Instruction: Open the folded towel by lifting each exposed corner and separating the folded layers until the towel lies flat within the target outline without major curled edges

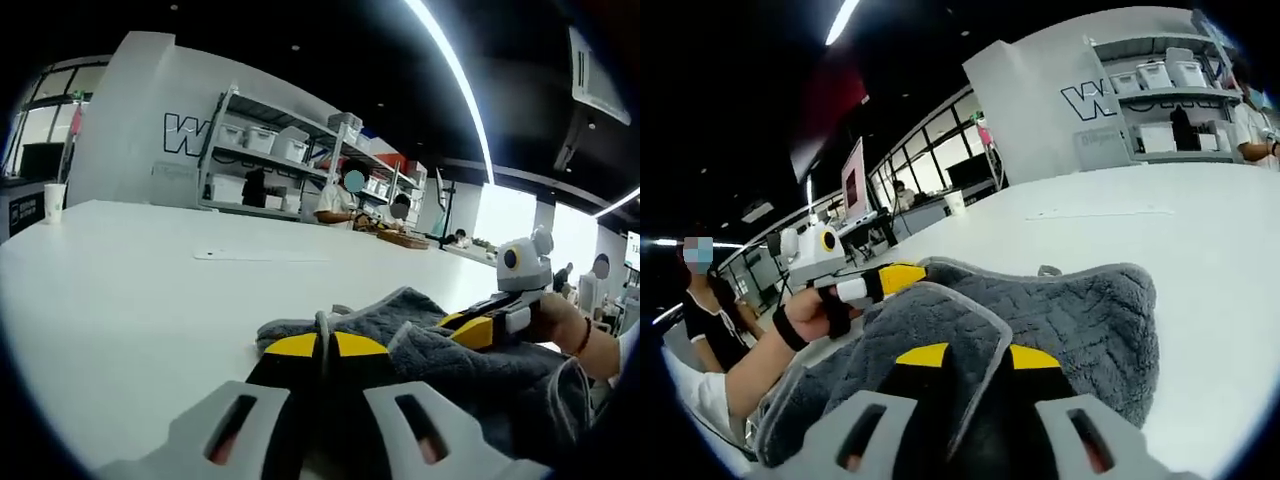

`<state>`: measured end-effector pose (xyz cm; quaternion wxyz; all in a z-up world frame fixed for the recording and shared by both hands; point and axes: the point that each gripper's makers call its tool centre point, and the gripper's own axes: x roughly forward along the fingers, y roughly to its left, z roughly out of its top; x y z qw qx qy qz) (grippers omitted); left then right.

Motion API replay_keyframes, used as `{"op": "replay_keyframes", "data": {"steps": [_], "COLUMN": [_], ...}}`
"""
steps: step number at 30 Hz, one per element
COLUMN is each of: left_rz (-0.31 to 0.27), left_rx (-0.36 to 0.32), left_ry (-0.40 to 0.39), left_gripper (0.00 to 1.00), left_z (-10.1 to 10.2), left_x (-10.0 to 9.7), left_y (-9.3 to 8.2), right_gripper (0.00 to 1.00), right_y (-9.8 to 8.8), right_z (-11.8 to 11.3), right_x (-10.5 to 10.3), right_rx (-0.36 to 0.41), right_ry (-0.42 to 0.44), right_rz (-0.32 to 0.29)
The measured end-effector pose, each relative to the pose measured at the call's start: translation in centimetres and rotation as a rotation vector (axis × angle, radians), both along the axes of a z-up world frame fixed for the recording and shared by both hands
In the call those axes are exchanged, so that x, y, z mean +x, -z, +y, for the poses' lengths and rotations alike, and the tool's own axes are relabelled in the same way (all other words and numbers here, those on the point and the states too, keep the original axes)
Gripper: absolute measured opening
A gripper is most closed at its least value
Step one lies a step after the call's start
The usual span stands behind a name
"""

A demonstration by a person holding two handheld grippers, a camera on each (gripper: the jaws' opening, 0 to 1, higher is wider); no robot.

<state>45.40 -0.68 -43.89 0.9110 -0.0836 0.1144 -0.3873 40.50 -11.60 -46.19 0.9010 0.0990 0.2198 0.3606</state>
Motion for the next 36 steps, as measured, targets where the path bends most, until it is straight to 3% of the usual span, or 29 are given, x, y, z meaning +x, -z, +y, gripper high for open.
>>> {"op": "replay_keyframes", "data": {"steps": [3,7,11,14,17,24,26,27,36], "left_rz": [0.010,0.006,0.023,0.025,0.052,0.048,0.066,0.081,0.084], "left_rx": [0.010,0.028,0.043,0.053,0.037,-0.007,-0.048,-0.058,-0.053], "left_ry": [-0.003,-0.010,-0.027,-0.029,-0.052,-0.081,-0.088,-0.093,-0.091], "left_gripper": [0.05,0.06,0.11,0.02,0.02,0.01,0.01,0.01,0.00], "left_z": [-0.1,0.1,0.2,0.3,0.6,0.6,0.7,0.7,0.1], "left_x": [0.0,0.1,0.5,0.8,1.0,0.5,0.4,0.4,-0.3], "left_y": [0.4,0.5,1.2,1.3,1.7,0.7,0.3,0.3,-0.5], "right_gripper": [0.10,0.00,0.00,0.00,0.00,0.00,0.00,0.00,0.00], "right_y": [-0.1,-0.4,-0.5,-1.0,-1.3,-3.2,-4.2,-4.2,-5.9], "right_z": [0.7,0.6,0.5,0.5,0.5,0.7,0.9,0.8,0.8], "right_x": [-0.6,-1.0,-1.5,-1.8,-2.2,-3.3,-3.9,-4.1,-5.7], "right_rx": [0.004,-0.002,-0.002,0.013,0.024,0.088,0.110,0.102,0.135], "right_ry": [-0.012,-0.017,-0.024,-0.030,-0.028,-0.028,-0.048,-0.047,-0.081], "right_rz": [-0.002,-0.026,-0.044,-0.069,-0.082,-0.129,-0.173,-0.166,-0.205]}}
